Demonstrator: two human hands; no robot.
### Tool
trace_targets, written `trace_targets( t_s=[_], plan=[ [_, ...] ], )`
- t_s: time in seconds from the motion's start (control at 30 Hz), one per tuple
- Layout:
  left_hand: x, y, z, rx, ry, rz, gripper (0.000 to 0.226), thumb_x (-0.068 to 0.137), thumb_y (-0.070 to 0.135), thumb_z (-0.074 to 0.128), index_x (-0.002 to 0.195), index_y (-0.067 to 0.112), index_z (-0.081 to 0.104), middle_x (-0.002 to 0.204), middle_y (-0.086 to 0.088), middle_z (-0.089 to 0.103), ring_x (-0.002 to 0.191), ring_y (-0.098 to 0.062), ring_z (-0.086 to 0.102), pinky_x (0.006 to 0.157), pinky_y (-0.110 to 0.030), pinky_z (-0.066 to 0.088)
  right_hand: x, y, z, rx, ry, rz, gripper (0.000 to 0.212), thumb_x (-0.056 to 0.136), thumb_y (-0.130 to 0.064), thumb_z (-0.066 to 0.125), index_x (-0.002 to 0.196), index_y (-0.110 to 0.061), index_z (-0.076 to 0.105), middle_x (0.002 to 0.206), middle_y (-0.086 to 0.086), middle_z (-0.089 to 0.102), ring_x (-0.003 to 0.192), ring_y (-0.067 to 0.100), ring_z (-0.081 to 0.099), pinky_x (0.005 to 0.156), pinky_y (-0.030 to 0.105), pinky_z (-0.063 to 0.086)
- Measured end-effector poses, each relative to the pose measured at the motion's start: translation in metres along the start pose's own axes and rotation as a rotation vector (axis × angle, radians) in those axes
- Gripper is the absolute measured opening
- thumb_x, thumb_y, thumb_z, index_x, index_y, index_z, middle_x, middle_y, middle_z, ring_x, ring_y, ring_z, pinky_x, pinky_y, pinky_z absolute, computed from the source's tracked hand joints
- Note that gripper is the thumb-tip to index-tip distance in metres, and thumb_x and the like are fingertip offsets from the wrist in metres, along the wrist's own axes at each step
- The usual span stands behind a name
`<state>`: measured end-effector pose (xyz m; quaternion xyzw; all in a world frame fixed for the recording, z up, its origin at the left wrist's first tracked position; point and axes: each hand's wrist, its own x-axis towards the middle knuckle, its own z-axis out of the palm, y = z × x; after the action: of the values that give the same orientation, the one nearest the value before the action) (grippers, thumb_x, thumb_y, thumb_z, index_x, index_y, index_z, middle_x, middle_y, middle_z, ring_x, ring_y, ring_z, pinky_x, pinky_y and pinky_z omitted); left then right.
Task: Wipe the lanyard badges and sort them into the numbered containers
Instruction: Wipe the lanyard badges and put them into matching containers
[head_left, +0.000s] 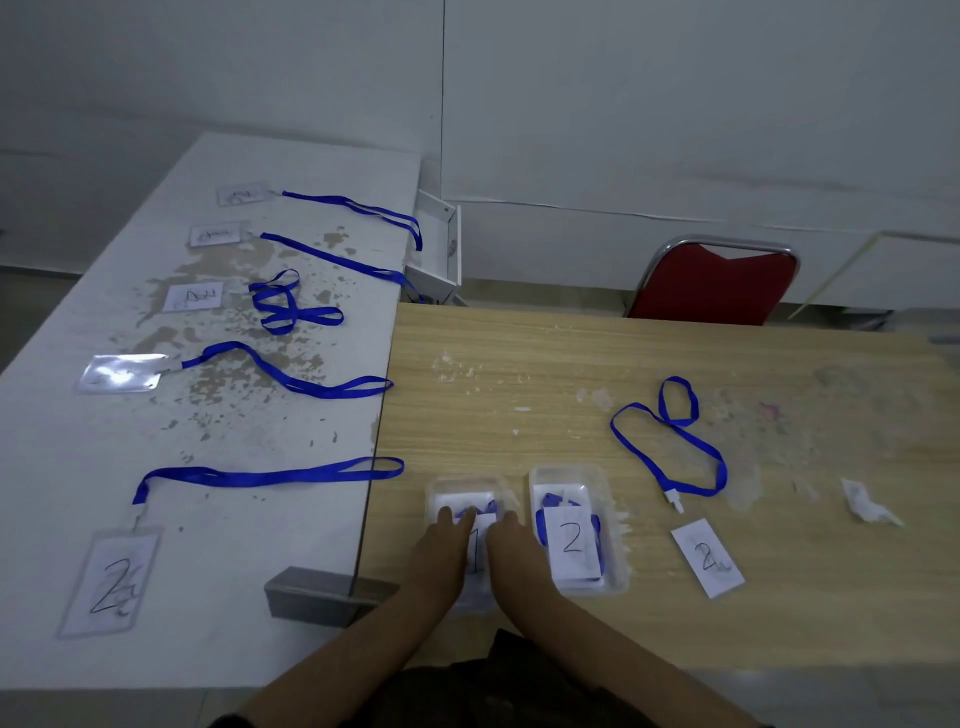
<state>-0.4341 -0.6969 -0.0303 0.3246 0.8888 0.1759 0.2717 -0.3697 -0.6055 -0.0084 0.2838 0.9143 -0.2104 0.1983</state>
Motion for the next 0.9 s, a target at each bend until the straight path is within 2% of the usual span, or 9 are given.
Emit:
trace_targets(
  t_s=[0.07,0.13,0.23,0.33,0.4,0.47,0.63,0.73,0.9],
  plan=[
    [0.000,-0.004,0.003,0.026,0.035,0.061,0.060,0.099,0.028,0.049,0.153,0.021,0.022,0.147,-0.008,0.035,0.121,-0.014,0.052,0.100,-0.025,0.045,0.007,0.008,-0.004,-0.088,0.112,0.017,0.044,0.095,-0.014,0.055,0.137,-0.007,0.043,0.134,0.010,0.047,0.123,0.024,0.050,0.099,0.032,0.043],
    [-0.001,-0.004,0.002,0.054,0.030,0.086,0.058,0.101,0.026,0.045,0.153,0.021,0.020,0.146,-0.008,0.034,0.118,-0.014,0.053,0.098,-0.025,0.045,0.008,0.016,-0.006,-0.191,0.180,-0.044,0.035,0.096,-0.011,0.051,0.131,-0.011,0.048,0.134,0.009,0.044,0.124,0.023,0.045,0.098,0.030,0.043],
    [0.003,-0.006,0.005,0.047,0.016,0.064,0.061,0.099,0.022,0.049,0.153,0.021,0.019,0.147,-0.008,0.031,0.119,-0.016,0.052,0.099,-0.026,0.045,0.010,0.024,-0.001,-0.175,0.152,-0.060,0.030,0.096,-0.013,0.049,0.126,-0.013,0.052,0.132,0.009,0.047,0.121,0.023,0.046,0.094,0.031,0.045],
    [0.005,-0.006,0.003,0.003,0.032,0.056,0.062,0.094,0.021,0.058,0.148,0.018,0.029,0.145,-0.007,0.033,0.120,-0.017,0.051,0.100,-0.026,0.044,0.010,0.026,0.001,-0.151,0.147,-0.072,0.033,0.094,-0.017,0.055,0.127,-0.016,0.052,0.129,0.007,0.050,0.119,0.022,0.049,0.094,0.030,0.046],
    [0.005,-0.007,0.000,-0.044,0.058,0.056,0.054,0.093,0.019,0.059,0.142,0.017,0.037,0.142,-0.007,0.039,0.119,-0.016,0.052,0.100,-0.025,0.043,0.010,0.027,0.001,-0.123,0.139,-0.092,0.039,0.093,-0.019,0.058,0.130,-0.016,0.049,0.128,0.006,0.051,0.116,0.021,0.052,0.094,0.030,0.047],
    [0.006,-0.007,-0.003,-0.087,0.100,0.057,0.043,0.095,0.017,0.055,0.137,0.016,0.044,0.137,-0.006,0.046,0.115,-0.016,0.054,0.098,-0.024,0.044,0.010,0.028,-0.001,-0.093,0.155,-0.098,0.035,0.095,-0.018,0.054,0.130,-0.017,0.050,0.125,0.006,0.053,0.111,0.020,0.055,0.091,0.030,0.049],
    [0.014,0.005,-0.013,-0.070,0.241,0.066,0.027,0.097,0.022,0.050,0.123,0.020,0.056,0.118,-0.001,0.060,0.100,-0.015,0.061,0.085,-0.027,0.051,0.006,0.037,-0.012,0.060,0.251,-0.078,0.025,0.100,-0.022,0.041,0.114,-0.014,0.060,0.110,0.004,0.061,0.098,0.019,0.061,0.081,0.029,0.049],
    [0.024,0.018,-0.019,-0.083,0.298,0.083,0.027,0.096,0.025,0.051,0.122,0.021,0.057,0.113,0.001,0.060,0.099,-0.016,0.061,0.082,-0.032,0.052,0.001,0.052,-0.019,0.160,0.306,-0.037,0.024,0.099,-0.027,0.045,0.102,-0.012,0.064,0.101,0.003,0.065,0.092,0.017,0.062,0.077,0.028,0.049],
    [0.040,0.056,-0.017,-0.132,0.331,0.188,0.023,0.094,0.020,0.051,0.114,0.021,0.061,0.106,0.001,0.061,0.092,-0.019,0.062,0.072,-0.029,0.046,-0.012,0.097,-0.029,0.342,0.397,0.099,0.018,0.094,-0.028,0.054,0.107,-0.022,0.064,0.103,-0.005,0.061,0.090,0.010,0.060,0.079,0.024,0.049]
  ],
)
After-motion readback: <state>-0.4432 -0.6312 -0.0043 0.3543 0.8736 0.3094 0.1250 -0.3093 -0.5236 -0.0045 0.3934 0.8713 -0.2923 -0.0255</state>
